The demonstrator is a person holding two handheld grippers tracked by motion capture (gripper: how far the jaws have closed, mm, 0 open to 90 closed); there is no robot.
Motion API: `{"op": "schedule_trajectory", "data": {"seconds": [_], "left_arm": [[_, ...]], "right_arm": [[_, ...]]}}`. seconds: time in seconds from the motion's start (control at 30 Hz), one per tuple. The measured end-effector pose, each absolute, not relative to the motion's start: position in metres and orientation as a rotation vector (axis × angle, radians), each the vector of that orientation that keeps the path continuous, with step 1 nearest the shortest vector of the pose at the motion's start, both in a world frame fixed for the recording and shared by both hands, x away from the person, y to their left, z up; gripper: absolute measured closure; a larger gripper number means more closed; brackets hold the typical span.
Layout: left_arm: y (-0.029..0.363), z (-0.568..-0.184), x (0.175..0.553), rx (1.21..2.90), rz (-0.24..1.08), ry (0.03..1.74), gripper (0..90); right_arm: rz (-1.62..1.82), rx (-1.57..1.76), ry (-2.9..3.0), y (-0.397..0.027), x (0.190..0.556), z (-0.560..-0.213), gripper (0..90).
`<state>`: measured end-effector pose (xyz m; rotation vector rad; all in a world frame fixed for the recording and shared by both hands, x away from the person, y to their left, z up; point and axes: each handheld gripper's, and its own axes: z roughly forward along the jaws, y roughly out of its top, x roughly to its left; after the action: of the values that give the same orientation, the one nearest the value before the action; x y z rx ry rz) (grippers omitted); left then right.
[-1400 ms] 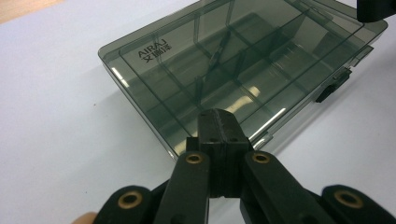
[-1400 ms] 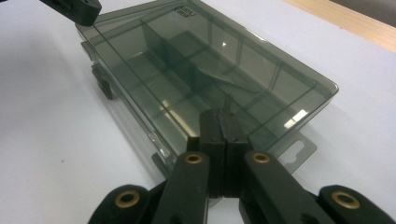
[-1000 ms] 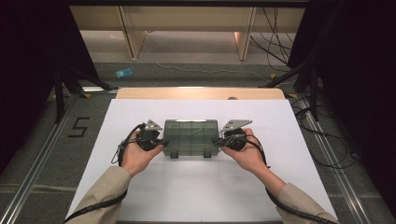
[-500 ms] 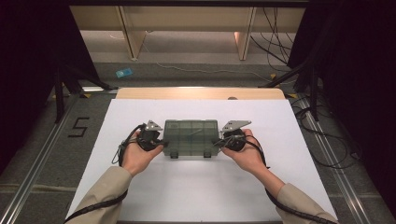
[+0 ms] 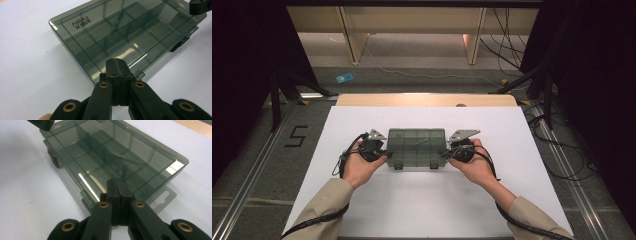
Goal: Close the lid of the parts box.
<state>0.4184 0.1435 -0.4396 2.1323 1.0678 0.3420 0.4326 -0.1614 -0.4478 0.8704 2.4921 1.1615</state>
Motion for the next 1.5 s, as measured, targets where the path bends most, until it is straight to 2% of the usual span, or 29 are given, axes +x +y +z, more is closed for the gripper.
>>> {"op": "schedule_trajectory", "data": {"seconds": [1.2,1.5], "left_arm": [[0.1436,-0.4472,0.4186,2.119,0.326,1.069,88.0],[0.1451,-0.4472,0.4169,2.117,0.335,1.067,85.6]], "right_arm": [[1.172,0.891,2.496,-0.1624,0.4307,-0.4546,90.0],[1.183,0.9,2.484,-0.1646,0.4308,-0.4547,86.3]]}}
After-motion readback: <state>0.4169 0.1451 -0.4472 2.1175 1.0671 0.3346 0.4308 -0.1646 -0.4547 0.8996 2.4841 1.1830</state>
